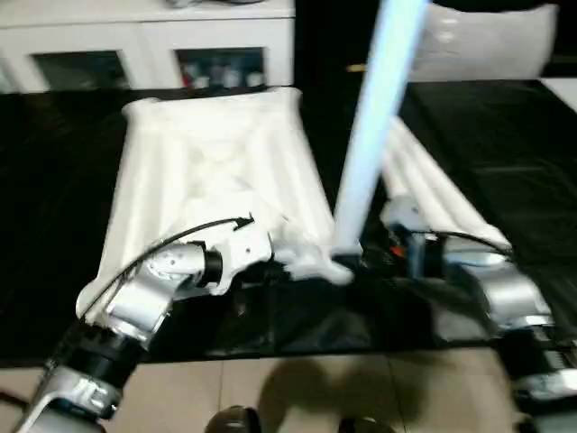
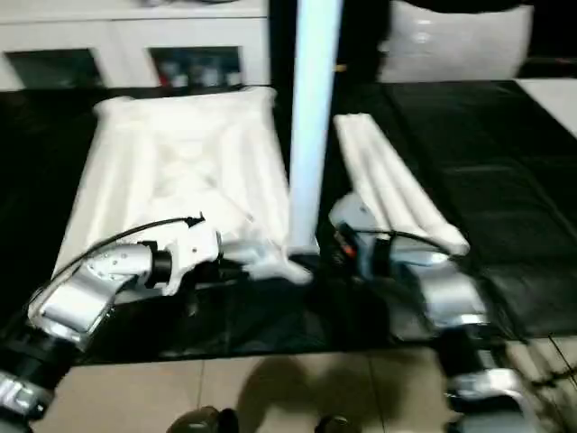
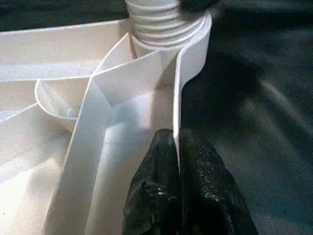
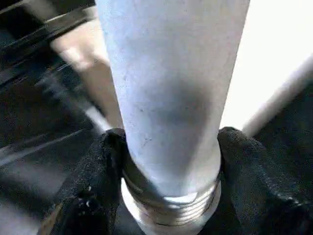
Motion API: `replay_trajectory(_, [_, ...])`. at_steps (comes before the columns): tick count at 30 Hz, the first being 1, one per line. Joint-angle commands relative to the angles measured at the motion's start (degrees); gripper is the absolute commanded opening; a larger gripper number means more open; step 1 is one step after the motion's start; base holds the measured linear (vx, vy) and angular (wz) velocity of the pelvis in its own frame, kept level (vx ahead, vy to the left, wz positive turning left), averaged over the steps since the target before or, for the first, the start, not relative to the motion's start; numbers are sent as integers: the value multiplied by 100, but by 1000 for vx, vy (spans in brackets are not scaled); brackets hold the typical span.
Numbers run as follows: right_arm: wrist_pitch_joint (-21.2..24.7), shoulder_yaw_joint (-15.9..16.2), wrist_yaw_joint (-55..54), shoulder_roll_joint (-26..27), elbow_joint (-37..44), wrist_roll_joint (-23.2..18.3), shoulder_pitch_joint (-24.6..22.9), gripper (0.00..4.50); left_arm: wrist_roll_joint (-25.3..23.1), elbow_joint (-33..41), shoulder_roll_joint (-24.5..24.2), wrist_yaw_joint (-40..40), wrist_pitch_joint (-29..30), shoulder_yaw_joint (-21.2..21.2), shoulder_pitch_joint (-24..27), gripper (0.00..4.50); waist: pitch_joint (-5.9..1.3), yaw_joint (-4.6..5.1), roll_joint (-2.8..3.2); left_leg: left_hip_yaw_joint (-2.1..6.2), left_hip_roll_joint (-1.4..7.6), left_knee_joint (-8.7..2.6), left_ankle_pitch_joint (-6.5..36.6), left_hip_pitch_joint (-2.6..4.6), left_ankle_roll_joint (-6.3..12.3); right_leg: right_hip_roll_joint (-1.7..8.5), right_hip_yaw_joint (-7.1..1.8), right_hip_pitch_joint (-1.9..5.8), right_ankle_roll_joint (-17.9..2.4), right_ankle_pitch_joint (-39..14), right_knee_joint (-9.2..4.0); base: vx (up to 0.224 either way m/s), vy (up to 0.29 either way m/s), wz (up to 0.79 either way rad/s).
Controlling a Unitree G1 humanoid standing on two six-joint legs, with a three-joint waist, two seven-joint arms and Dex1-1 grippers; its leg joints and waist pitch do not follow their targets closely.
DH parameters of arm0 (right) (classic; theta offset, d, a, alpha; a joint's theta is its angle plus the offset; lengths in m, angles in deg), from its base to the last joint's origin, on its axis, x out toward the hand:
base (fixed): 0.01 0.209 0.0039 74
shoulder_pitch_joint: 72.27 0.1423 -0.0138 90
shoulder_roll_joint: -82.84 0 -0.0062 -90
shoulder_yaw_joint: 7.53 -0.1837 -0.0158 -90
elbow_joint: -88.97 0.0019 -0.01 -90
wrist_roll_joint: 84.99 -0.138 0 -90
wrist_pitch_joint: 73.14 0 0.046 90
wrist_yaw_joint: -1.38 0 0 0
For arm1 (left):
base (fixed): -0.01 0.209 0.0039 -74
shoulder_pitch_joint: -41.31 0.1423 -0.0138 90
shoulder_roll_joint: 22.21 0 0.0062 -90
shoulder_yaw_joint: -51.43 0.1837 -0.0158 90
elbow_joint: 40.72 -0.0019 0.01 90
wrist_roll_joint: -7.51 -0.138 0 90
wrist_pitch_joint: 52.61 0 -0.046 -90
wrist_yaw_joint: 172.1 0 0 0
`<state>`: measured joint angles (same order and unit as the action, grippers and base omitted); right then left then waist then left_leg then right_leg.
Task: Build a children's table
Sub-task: Rotate leg to tighten
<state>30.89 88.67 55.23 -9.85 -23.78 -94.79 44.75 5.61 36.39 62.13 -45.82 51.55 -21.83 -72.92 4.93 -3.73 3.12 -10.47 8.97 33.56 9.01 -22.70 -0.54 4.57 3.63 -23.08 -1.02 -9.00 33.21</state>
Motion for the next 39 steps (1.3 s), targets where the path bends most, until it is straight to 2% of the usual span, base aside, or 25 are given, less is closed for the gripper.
replay_trajectory(1, [300, 146, -452, 452, -224, -52, 112, 262, 86, 508, 396, 630, 575, -111, 39, 0, -331, 10, -75, 257, 406, -510, 2454, 144, -164, 476, -231, 185, -914, -2918, -453, 0, 0, 0])
replay_trajectory(2, [338, 92, -679, 620, -344, -46, 202, 262, 85, 647, 564, 834, 851, -159, 73, 0, -327, 70, -66, 254, 408, -492, 2512, 171, -197, 491, -247, 158, -903, -3031, -462, 0, 0, 0])
replay_trajectory(3, [409, 25, -967, 801, -502, -27, 315, 262, 65, 784, 745, 1036, 1098, -185, 98, 0, -318, 117, -87, 266, 394, -483, 2574, 167, -184, 482, -228, 151, -837, -3190, -499, 0, 0, 0])
replay_trajectory(4, [435, 15, -1081, 854, -577, -1, 363, 262, 36, 814, 813, 1112, 1148, -179, 97, 0, -315, 142, -78, 270, 389, -482, 2587, 163, -176, 475, -226, 147, -817, -3225, -498, 0, 0, 0])
replay_trajectory(5, [541, -5, -1591, 1067, -937, 145, 581, 262, -122, 913, 1120, 1457, 1306, -138, 74, 0, -323, 178, -84, 274, 382, -474, 2586, 156, -158, 473, -216, 143, -759, -3290, -514, 0, 0, 0])
replay_trajectory(6, [596, -1, -1817, 1155, -1072, 204, 667, 262, -177, 963, 1256, 1609, 1377, -100, 60, 0, -302, 222, -80, 286, 375, -477, 2638, 144, -164, 459, -197, 138, -701, -3388, -538, 0, 0, 0])
replay_trajectory(8, [580, 42, -2215, 1260, -1300, 384, 790, 262, -298, 955, 1480, 1874, 1396, -21, 3, 0, -311, 232, -78, 285, 360, -468, 2720, 177, -163, 457, -186, 112, -622, -3462, -578, 0, 0, 0])
replay_trajectory(9, [549, 32, -2328, 1302, -1327, 458, 799, 262, -342, 962, 1545, 1968, 1443, 26, -17, 0, -332, 236, -112, 268, 356, -451, 2708, 191, -128, 458, -197, 96, -584, -3457, -593, 0, 0, 0])
replay_trajectory(11, [516, -29, -2344, 1346, -1293, 445, 770, 262, -422, 918, 1569, 2075, 1450, 72, -51, 0, -335, 220, -100, 256, 352, -447, 2673, 203, -92, 446, -204, 77, -573, -3387, -605, 0, 0, 0])
replay_trajectory(12, [512, -92, -2356, 1378, -1255, 418, 751, 297, -461, 926, 1563, 2127, 1500, 75, -58, 0, -336, 212, -85, 256, 357, -460, 2654, 190, -64, 441, -209, 84, -554, -3327, -599, 0, 0, 0])
replay_trajectory(13, [492, -178, -2356, 1407, -1224, 356, 737, 297, -492, 955, 1543, 2184, 1590, 69, -60, 0, -339, 206, -64, 256, 362, -462, 2662, 195, -67, 437, -212, 80, -556, -3281, -594, 0, 0, 0])
replay_trajectory(14, [475, -235, -2362, 1427, -1209, 318, 731, 318, -510, 985, 1532, 2222, 1665, 64, -59, 0, -343, 199, -80, 256, 369, -473, 2651, 183, -66, 428, -210, 92, -577, -3166, -580, 0, 0, 0])
replay_trajectory(15, [464, -244, -2358, 1424, -1199, 314, 727, 337, -526, 987, 1520, 2228, 1677, 58, -60, 0, -346, 196, -71, 256, 374, -481, 2647, 176, -71, 426, -210, 97, -610, -3069, -567, 0, 0, 0])
replay_trajectory(16, [409, -267, -2323, 1404, -1158, 303, 706, 337, -582, 985, 1472, 2243, 1706, 36, -68, 0, -345, 191, -39, 257, 372, -481, 2660, 178, -75, 427, -212, 96, -618, -3029, -564, 0, 0, 0])
replay_trajectory(21, [122, -218, -2154, 1267, -1025, 320, 605, 373, -661, 893, 1321, 2236, 1651, -22, -103, 0, -345, 164, -53, 237, 371, -482, 2698, 194, -84, 422, -222, 86, -698, -2832, -557, 0, 0, 0])
replay_trajectory(23, [52, -212, -1831, 1040, -751, 284, 444, 393, -636, 760, 1137, 2128, 1479, -48, -138, 0, -346, 139, -56, 231, 375, -487, 2664, 200, -60, 415, -227, 89, -685, -2803, -558, 0, 0, 0])
replay_trajectory(25, [56, -256, -1592, 864, -547, 216, 344, 411, -594, 677, 1017, 2000, 1299, -42, -146, 0, -348, 123, -63, 228, 375, -489, 2534, 175, -16, 415, -236, 114, -696, -2658, -545, 0, 0, 0])
replay_trajectory(27, [71, -282, -1379, 713, -398, 169, 275, 420, -569, 621, 933, 1901, 1231, -31, -150, 0, -368, 113, -65, 222, 380, -486, 2291, 141, 68, 417, -238, 148, -791, -2353, -504, 0, 0, 0])
replay_trajectory(28, [73, -286, -1341, 686, -372, 162, 263, 432, -565, 611, 919, 1883, 1222, -29, -151, 0, -372, 104, -63, 211, 380, -477, 2243, 150, 88, 408, -243, 140, -803, -2288, -506, 0, 0, 0])
replay_trajectory(29, [-6, -251, -1092, 464, -245, 146, 184, 443, -557, 532, 791, 1728, 1092, 20, -162, 0, -395, 93, -53, 204, 386, -464, 2084, 150, 129, 404, -248, 146, -893, -2028, -478, 0, 0, 0])
replay_trajectory(30, [-55, -238, -912, 297, -181, 133, 139, 443, -563, 461, 699, 1633, 989, 42, -180, 0, -411, 84, -38, 204, 396, -453, 1851, 110, 188, 408, -247, 180, -1004, -1666, -424, 0, 0, 0])
replay_trajectory(33, [-93, -252, -587, -18, -91, 101, 81, 443, -537, 341, 529, 1411, 859, 70, -213, 0, -416, 32, -44, 177, 393, -422, 1620, 105, 345, 405, -240, 200, -1150, -1280, -393, 0, 0, 0])
replay_trajectory(36, [-154, -335, -119, -472, -10, 75, 65, 443, -480, 34, 236, 989, 351, 166, -305, 0, -403, -2, -44, 167, 381, -411, 1590, 108, 409, 408, -231, 202, -1194, -1386, -404, 0, 0, 0])
replay_trajectory(39, [-220, -379, 111, -702, -12, 52, 105, 443, -471, -95, 35, 633, -15, 282, -345, 0, -394, -14, -45, 176, 400, -423, 1687, 117, 364, 415, -231, 206, -1170, -1572, -411, 0, 0, 0])
